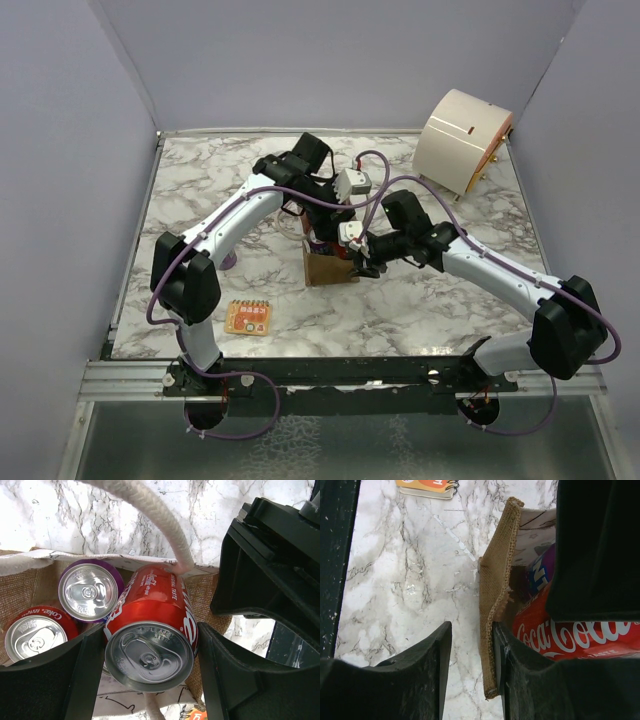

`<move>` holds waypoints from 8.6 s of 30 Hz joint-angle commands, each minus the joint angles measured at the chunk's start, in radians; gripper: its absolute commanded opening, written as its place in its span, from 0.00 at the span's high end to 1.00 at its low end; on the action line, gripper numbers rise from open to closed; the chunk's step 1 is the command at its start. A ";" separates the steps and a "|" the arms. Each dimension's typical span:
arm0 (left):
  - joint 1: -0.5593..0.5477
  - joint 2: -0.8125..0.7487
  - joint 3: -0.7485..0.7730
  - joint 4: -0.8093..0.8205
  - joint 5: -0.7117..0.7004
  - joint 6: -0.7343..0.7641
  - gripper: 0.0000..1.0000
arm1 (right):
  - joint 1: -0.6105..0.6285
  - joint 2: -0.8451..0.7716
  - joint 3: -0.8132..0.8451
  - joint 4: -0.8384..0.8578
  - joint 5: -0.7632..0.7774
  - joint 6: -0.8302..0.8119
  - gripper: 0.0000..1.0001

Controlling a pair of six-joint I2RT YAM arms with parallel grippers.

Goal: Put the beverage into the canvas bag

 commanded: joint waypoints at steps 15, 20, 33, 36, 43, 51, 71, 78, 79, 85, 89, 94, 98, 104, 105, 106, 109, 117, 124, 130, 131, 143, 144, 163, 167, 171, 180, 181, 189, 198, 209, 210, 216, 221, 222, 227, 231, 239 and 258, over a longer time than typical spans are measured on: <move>-0.009 -0.057 0.020 -0.057 0.065 0.191 1.00 | 0.006 -0.080 -0.034 0.008 -0.039 0.030 0.59; -0.009 -0.051 0.022 -0.079 0.074 0.219 1.00 | 0.006 -0.075 -0.035 0.013 -0.030 0.037 0.56; -0.011 -0.034 -0.001 0.004 0.074 0.172 1.00 | 0.005 -0.107 -0.035 0.016 -0.032 0.046 0.48; -0.011 -0.033 0.000 0.006 0.070 0.176 1.00 | 0.005 -0.115 -0.035 0.016 -0.030 0.046 0.46; -0.011 -0.034 0.017 0.007 0.067 0.185 1.00 | 0.000 -0.142 -0.033 0.023 -0.023 0.057 0.44; -0.011 -0.039 0.019 0.012 0.061 0.195 1.00 | -0.019 -0.168 -0.028 0.015 -0.027 0.057 0.41; -0.008 -0.085 -0.007 -0.051 0.085 0.265 1.00 | -0.112 -0.261 -0.072 -0.014 -0.052 0.095 0.42; -0.007 -0.064 0.026 -0.154 0.062 0.310 1.00 | -0.142 -0.272 -0.082 0.000 -0.051 0.104 0.42; -0.008 -0.065 0.026 -0.166 0.057 0.316 1.00 | -0.142 -0.271 -0.086 0.003 -0.050 0.104 0.42; -0.014 -0.063 0.020 -0.203 0.021 0.325 1.00 | -0.146 -0.258 -0.090 0.008 -0.043 0.107 0.42; -0.028 -0.063 -0.004 -0.185 -0.039 0.321 1.00 | -0.148 -0.256 -0.094 0.015 -0.036 0.109 0.42; -0.045 -0.066 -0.029 -0.163 -0.080 0.318 1.00 | -0.158 -0.254 -0.100 0.019 -0.031 0.110 0.42; -0.059 -0.066 -0.052 -0.152 -0.110 0.330 1.00 | -0.165 -0.252 -0.101 0.018 -0.041 0.110 0.42; -0.075 -0.062 -0.067 -0.130 -0.108 0.333 1.00 | -0.167 -0.232 -0.105 0.009 -0.109 0.087 0.42; -0.080 -0.059 -0.067 -0.126 -0.109 0.333 1.00 | -0.167 -0.226 -0.105 0.005 -0.115 0.085 0.42; -0.084 -0.055 -0.068 -0.124 -0.115 0.332 1.00 | -0.167 -0.219 -0.104 0.002 -0.121 0.085 0.42; -0.097 -0.044 -0.067 -0.120 -0.135 0.334 1.00 | -0.167 -0.194 -0.111 -0.002 -0.150 0.085 0.42; -0.106 -0.033 -0.069 -0.085 -0.129 0.317 1.00 | -0.166 -0.151 -0.166 0.099 -0.140 0.162 0.42; -0.109 -0.038 -0.094 -0.066 -0.129 0.326 1.00 | -0.165 -0.113 -0.182 0.197 -0.080 0.269 0.47; -0.114 -0.015 -0.052 -0.132 -0.140 0.356 1.00 | -0.164 -0.090 -0.178 0.246 -0.057 0.332 0.58; -0.115 -0.014 -0.049 -0.139 -0.141 0.360 1.00 | -0.164 -0.087 -0.177 0.251 -0.058 0.336 0.60; -0.130 -0.001 -0.032 -0.203 -0.206 0.402 1.00 | -0.164 -0.087 -0.180 0.241 -0.034 0.314 0.80; -0.131 -0.001 -0.033 -0.210 -0.207 0.410 1.00 | -0.164 -0.090 -0.182 0.243 -0.028 0.310 0.82; -0.148 0.000 -0.055 -0.244 -0.220 0.438 1.00 | -0.165 -0.091 -0.184 0.248 -0.019 0.307 0.99; -0.152 -0.002 -0.096 -0.169 -0.195 0.410 1.00 | -0.164 -0.094 -0.189 0.244 -0.035 0.289 0.99; -0.160 0.011 -0.112 -0.125 -0.182 0.385 1.00 | -0.164 -0.096 -0.192 0.226 -0.061 0.263 0.96; -0.174 0.048 -0.119 -0.070 -0.195 0.337 0.91 | -0.164 -0.114 -0.196 0.199 -0.076 0.224 0.82; -0.173 0.048 -0.124 -0.060 -0.194 0.335 0.89 | -0.164 -0.115 -0.196 0.197 -0.077 0.220 0.81; -0.181 0.064 -0.149 -0.020 -0.207 0.303 0.76 | -0.164 -0.126 -0.197 0.184 -0.071 0.203 0.75; -0.189 0.071 -0.183 0.048 -0.228 0.247 0.59 | -0.164 -0.139 -0.197 0.183 -0.056 0.196 0.75; -0.192 0.061 -0.207 0.134 -0.239 0.178 0.38 | -0.165 -0.156 -0.199 0.189 -0.029 0.195 0.76; -0.191 0.061 -0.208 0.135 -0.243 0.174 0.36 | -0.165 -0.158 -0.198 0.190 -0.028 0.195 0.76; -0.192 0.046 -0.211 0.135 -0.237 0.166 0.21 | -0.165 -0.162 -0.199 0.191 -0.025 0.195 0.76; -0.192 0.027 -0.210 0.128 -0.235 0.169 0.19 | -0.166 -0.159 -0.198 0.192 -0.025 0.195 0.76; -0.192 0.023 -0.207 0.126 -0.232 0.170 0.19 | -0.166 -0.158 -0.198 0.192 -0.024 0.195 0.76; -0.192 0.003 -0.198 0.106 -0.205 0.180 0.18 | -0.166 -0.156 -0.198 0.194 -0.021 0.195 0.76; -0.192 -0.011 -0.192 0.082 -0.182 0.196 0.18 | -0.166 -0.150 -0.198 0.195 -0.020 0.196 0.76; -0.192 -0.049 -0.168 0.049 -0.163 0.215 0.19 | -0.165 -0.146 -0.197 0.197 -0.016 0.197 0.76; -0.190 -0.173 -0.110 0.016 -0.168 0.235 0.19 | -0.165 -0.170 -0.174 0.169 -0.054 0.196 0.75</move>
